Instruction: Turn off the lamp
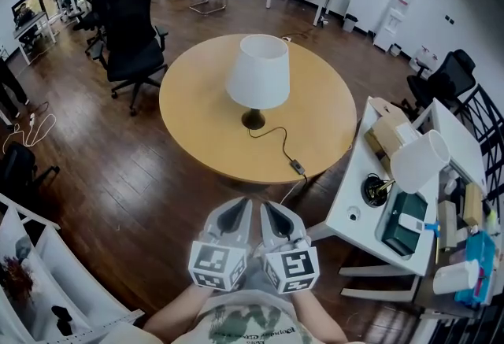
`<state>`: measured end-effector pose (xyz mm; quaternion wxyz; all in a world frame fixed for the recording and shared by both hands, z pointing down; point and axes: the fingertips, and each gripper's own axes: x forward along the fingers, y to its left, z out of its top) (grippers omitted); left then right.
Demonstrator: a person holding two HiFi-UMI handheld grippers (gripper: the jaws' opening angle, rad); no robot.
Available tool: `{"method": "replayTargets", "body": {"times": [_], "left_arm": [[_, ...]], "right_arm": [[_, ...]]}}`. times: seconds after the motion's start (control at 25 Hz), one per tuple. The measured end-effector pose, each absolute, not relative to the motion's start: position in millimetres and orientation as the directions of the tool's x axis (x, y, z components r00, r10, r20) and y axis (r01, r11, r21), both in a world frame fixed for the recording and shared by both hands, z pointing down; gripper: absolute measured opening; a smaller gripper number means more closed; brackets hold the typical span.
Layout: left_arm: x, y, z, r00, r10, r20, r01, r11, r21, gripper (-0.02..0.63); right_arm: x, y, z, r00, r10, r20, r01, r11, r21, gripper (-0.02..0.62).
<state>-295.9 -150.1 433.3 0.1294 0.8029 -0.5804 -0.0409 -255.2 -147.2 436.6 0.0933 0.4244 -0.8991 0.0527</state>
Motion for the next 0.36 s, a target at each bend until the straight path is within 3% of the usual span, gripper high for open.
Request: {"method": "replayTargets", "body": {"times": [0.36], "left_arm": [[-301.4, -153.6, 435.8, 0.313, -0.946, 0.086, -0.924, -0.282, 0.26, 0.0]], "right_arm": [[-260.6, -150.3, 439.8, -0.63, -0.746, 0.214, -0.766, 0.642, -0.017, 0.0]]}}
